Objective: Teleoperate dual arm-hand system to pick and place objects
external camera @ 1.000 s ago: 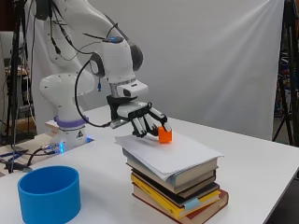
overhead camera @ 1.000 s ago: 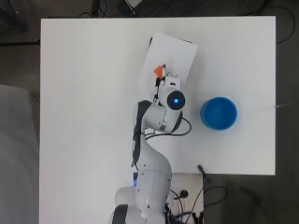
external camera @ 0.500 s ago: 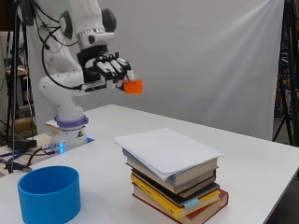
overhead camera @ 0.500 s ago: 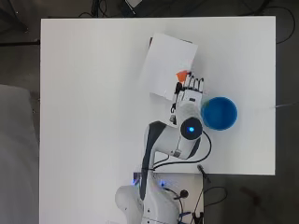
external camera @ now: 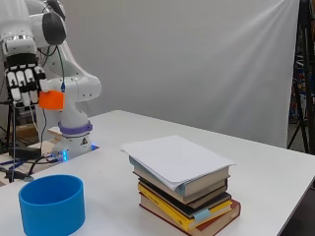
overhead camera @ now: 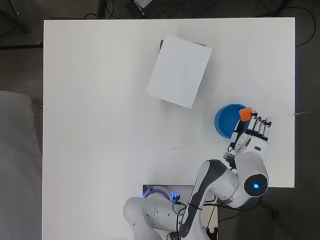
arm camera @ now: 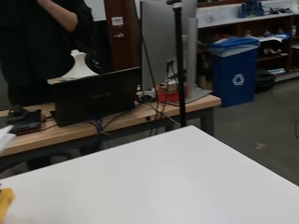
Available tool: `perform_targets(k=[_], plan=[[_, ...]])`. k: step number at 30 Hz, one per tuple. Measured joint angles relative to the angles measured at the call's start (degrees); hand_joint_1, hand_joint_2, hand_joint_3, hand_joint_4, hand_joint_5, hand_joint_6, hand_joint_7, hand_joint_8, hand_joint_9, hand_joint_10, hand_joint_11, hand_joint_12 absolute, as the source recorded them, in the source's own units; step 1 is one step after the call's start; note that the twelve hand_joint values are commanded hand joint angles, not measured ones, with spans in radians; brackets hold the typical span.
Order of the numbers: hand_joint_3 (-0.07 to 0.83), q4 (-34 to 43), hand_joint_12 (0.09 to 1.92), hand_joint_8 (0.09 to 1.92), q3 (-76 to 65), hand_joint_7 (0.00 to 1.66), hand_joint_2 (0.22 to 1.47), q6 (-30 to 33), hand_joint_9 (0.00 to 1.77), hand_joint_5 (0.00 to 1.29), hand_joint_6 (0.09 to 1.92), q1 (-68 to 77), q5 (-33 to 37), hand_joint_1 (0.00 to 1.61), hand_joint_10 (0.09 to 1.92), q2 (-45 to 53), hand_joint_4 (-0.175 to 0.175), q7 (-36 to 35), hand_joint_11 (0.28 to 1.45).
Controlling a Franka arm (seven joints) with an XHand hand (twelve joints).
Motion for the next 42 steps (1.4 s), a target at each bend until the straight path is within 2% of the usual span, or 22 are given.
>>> perform_targets(k=[2,5,7,11,14,18,23,29,31,32,33,34,35,37,39,42], plan=[[0.001,0.53,0.09,0.95,-4.13,0.69,1.28,0.57,0.84,0.65,1.48,0.58,-0.63,0.86,0.59,1.74,0.162,-0.44,0.74],[0.0,0.93,0.09,0.88,-9.53,0.65,1.29,0.94,0.82,0.63,1.49,1.52,-2.09,0.83,0.58,5.37,0.175,-0.04,0.73],[0.0,0.52,0.09,0.95,-11.27,0.6,1.3,0.44,0.78,0.61,1.53,1.49,-2.76,0.81,0.65,6.67,0.175,0.64,0.74],[0.0,-3.74,0.09,1.17,-9.22,0.53,1.32,-0.68,0.68,0.59,1.57,-0.8,-4.47,0.79,1.01,3.98,0.175,2.43,0.76],[0.0,-7.91,0.09,1.21,-6.99,0.52,1.32,-1.19,0.66,0.58,1.57,-1.66,-5.52,0.78,1.08,1.52,0.175,3.91,0.75],[0.0,-10.22,0.09,0.97,-4.72,0.59,1.32,-1.49,0.73,0.58,1.56,-1.48,-6.17,0.78,0.79,1.79,0.175,8.09,0.72],[0.001,-8.31,0.09,0.66,-3.32,0.72,1.31,-1.91,0.87,0.6,1.54,0.43,-4.77,0.79,0.37,6.52,0.175,12.79,0.67],[0.0,-5.29,0.09,0.66,-4.86,0.72,1.31,-1.36,0.91,0.59,1.54,2.56,-2.84,0.79,0.33,14.64,0.175,13.02,0.68],[-0.008,-4.38,0.09,0.65,-5.46,0.7,1.22,-1.66,0.9,0.5,1.14,2.87,-1.96,0.69,0.32,15.98,0.144,12.82,0.68],[-0.006,-3.9,0.09,0.51,-5.44,0.66,1.19,-2.27,0.84,0.47,0.83,2.99,-1.5,0.65,0.24,16.41,0.106,12.83,0.66],[-0.012,-3.56,0.09,0.31,-5.37,0.47,1.11,-2.9,0.64,0.32,0.5,3.11,-1.09,0.53,0.14,16.86,0.059,12.86,0.58],[-0.015,-3.44,0.09,0.16,-5.18,0.27,1.01,-3.19,0.41,0.18,0.27,3.21,-0.9,0.34,0.09,17.19,0.02,13.12,0.48],[-0.014,-3.44,0.09,0.09,-4.75,0.14,0.95,-3.03,0.25,0.09,0.13,3.23,-1.28,0.18,0.09,17.39,-0.001,13.99,0.41],[-0.016,-3.34,0.09,0.09,-3.75,0.03,0.88,-2.54,0.1,0.02,0.09,3.26,-3.18,0.04,0.09,17.76,-0.011,17.36,0.34],[-0.02,-2.89,0.09,0.09,-3.38,0.01,0.85,-2.3,0.06,0.0,0.09,3.42,-4.79,0.01,0.09,18.19,0.0,21.55,0.33],[-0.002,-1.94,0.09,0.09,-2.84,0.1,0.87,-1.89,0.23,0.07,0.09,3.77,-3.22,0.0,0.09,18.53,0.046,24.35,0.41]])
